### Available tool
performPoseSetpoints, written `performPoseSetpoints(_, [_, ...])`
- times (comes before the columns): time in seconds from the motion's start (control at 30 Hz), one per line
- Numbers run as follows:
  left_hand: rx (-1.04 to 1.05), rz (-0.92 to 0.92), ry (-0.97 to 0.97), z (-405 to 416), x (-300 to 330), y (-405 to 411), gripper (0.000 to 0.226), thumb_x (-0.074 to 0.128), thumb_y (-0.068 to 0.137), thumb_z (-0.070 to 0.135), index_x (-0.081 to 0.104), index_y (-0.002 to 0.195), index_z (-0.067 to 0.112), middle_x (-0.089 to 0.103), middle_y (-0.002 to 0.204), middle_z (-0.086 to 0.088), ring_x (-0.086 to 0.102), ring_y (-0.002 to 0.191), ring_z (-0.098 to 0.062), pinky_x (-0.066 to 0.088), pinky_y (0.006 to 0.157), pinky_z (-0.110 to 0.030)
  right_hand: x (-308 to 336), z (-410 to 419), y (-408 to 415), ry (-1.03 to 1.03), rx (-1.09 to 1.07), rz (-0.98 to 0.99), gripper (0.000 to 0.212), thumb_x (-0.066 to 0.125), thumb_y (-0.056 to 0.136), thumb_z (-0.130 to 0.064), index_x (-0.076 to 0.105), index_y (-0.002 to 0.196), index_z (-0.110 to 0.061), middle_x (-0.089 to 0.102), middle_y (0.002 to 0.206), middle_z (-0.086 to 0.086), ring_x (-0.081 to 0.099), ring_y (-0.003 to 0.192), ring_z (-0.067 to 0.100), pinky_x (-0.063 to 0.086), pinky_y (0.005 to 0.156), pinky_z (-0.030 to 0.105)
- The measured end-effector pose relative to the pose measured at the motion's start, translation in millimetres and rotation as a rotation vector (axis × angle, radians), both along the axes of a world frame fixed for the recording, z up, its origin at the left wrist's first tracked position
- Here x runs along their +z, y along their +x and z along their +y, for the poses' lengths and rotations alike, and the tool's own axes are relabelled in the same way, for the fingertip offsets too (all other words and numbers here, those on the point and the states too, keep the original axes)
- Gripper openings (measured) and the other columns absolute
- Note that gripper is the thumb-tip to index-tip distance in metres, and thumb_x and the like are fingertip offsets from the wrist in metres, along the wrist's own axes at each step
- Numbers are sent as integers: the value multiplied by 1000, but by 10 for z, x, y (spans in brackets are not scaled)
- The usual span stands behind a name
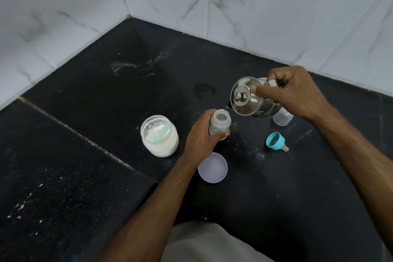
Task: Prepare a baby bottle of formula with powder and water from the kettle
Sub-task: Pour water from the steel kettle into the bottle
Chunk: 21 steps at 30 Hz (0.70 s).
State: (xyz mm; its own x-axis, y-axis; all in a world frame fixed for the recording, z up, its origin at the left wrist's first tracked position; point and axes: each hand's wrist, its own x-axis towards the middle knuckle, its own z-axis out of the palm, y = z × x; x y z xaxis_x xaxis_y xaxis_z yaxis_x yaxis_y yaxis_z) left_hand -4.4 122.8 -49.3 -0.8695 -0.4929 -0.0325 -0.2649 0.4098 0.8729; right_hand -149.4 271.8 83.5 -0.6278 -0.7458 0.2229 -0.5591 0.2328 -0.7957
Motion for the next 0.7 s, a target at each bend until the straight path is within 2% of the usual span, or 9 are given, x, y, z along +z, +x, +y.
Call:
performPoseSetpoints(0.33, [-39,16,9,-10,1,24,60,74,82,21,44,135,19,55,134,1,50,123,-13,41,108,-37,-42,11,-27,-7,10,-23,41,74,83,-23,51,60,3,46,46,-7,39,43,7,30,44,11])
performPoseSetpoints(0.43, [-47,6,10,-13,-6,31,60,73,84,20,43,136,19,54,136,1,49,126,-14,40,109,-38,-46,15,-12,-4,19,-25,41,73,84,-23,52,61,4,46,47,-3,39,43,5,29,45,9])
performPoseSetpoints(0.57, [-49,2,12,-12,-15,38,60,72,85,21,42,137,21,53,137,2,48,127,-14,39,110,-39,-56,22,-10,0,17,-34,37,73,85,-19,51,58,-5,47,44,-11,40,41,4,30,45,7])
performPoseSetpoints(0.7, [-55,-9,15,-15,-15,28,61,71,85,21,41,138,20,52,139,1,47,128,-15,39,110,-38,-53,22,-22,1,15,-31,35,72,85,-19,52,60,-5,49,46,-10,42,42,4,32,45,7])
